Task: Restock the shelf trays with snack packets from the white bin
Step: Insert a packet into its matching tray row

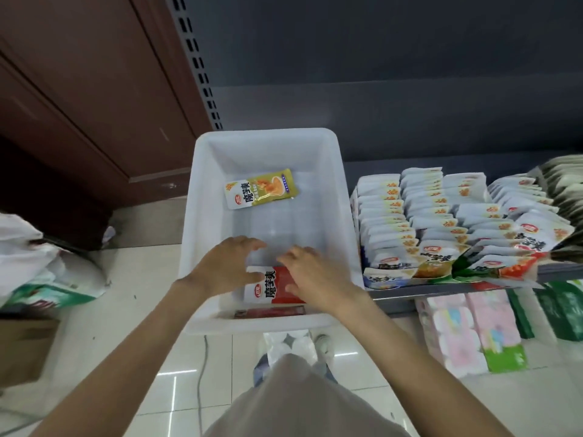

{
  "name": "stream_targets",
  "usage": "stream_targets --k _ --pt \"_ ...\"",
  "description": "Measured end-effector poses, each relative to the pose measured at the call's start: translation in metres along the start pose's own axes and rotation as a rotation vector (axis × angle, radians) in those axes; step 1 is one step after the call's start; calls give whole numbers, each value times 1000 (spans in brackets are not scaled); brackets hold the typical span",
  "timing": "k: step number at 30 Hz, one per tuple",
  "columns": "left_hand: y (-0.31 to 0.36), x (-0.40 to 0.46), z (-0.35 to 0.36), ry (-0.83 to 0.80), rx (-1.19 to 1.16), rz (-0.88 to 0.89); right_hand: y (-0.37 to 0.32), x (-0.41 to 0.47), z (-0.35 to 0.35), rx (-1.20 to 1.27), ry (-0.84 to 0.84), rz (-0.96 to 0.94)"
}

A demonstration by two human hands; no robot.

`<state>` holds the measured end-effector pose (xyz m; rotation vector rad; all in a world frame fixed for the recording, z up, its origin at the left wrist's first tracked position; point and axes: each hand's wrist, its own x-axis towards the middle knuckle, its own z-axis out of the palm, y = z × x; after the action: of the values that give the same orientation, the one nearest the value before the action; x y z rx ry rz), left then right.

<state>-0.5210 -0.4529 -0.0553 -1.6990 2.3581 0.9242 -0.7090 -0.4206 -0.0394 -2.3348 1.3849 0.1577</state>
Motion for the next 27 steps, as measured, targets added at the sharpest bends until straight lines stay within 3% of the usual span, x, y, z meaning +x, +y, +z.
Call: stream_targets --k 4,9,11,14,16,19,21,24,27 --pt "5 22 23 -155 240 14 0 35 25 -204 -199 184" --pt "12 26 28 -137 349 40 0 41 33 -188 -151 194" --pt "9 28 24 -45 284 53 -1 42 27 -156 -105 228" --pt "6 24 15 338 -77 146 -5 39 14 -49 118 354" --pt "11 15 4 521 -476 75 -12 32 9 186 327 437" --pt "31 -4 -15 423 -1080 -59 -29 16 -2 530 583 487" --pt "48 -18 -24 294 -1282 -20 -39 8 -5 573 658 399" --pt "73 -35 -27 263 -1314 73 -44 -4 -10 548 648 257" --pt "94 -43 -26 377 -1335 83 -41 -24 -22 604 567 178"
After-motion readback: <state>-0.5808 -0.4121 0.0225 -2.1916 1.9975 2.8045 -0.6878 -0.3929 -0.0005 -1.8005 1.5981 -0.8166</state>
